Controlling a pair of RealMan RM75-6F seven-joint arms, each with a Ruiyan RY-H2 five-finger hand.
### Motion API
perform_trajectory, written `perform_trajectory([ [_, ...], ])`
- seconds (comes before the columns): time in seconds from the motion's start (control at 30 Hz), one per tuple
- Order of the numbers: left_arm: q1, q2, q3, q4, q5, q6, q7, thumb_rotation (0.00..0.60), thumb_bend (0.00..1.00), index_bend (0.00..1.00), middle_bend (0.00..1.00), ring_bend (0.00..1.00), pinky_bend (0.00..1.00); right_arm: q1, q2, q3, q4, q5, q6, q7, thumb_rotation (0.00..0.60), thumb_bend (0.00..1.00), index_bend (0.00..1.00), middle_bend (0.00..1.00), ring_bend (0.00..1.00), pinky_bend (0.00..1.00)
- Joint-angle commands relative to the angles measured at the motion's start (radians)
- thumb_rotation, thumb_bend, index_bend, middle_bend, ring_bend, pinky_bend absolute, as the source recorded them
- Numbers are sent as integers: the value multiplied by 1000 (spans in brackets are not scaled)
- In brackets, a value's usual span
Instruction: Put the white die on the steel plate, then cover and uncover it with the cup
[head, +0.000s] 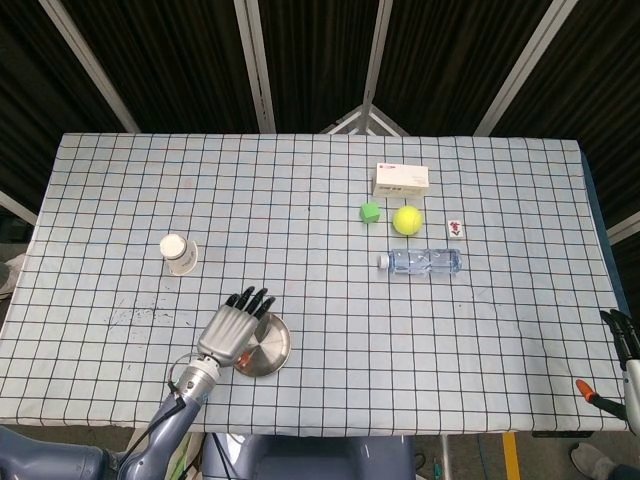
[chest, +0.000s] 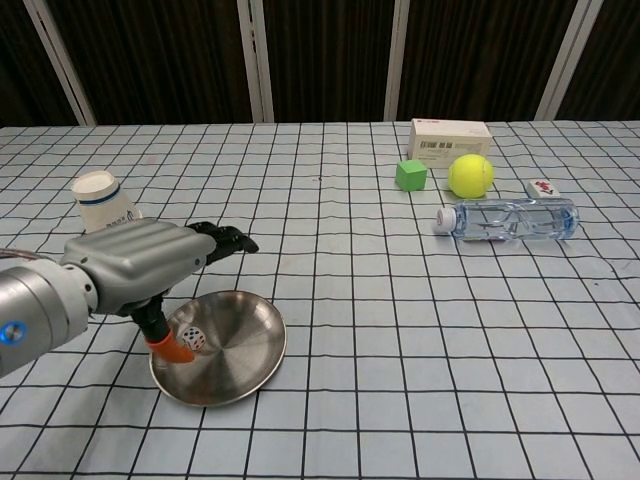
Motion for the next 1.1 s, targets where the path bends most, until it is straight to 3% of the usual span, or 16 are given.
perform_trajectory([
  [0.03,12,47,-8,-32,42,24,-39,600,217,49,0,0,42,-1,1,-1,-2,-1,1,2,600,42,124,140,145,159],
  [0.3,32,183,-23,-27,94,43,-118,600,215,49,0,0,0,-3,3,-2,-9,-5,5,3,600,42,124,141,145,159],
  [0.57,8,279,-104,64,-7,-18,-187,600,215,49,0,0,0,-1,1,-4,-7,1,-7,-3,600,42,124,140,145,159],
  [0.83,-54,285,-165,122,-125,-85,-174,600,215,50,0,0,0,8,-6,-6,-7,7,-28,-22,600,42,124,141,145,159],
  [1.1,-92,248,-180,181,-231,-77,-130,600,215,82,0,0,0,9,-7,-4,-6,20,-36,-21,600,42,124,140,145,139],
])
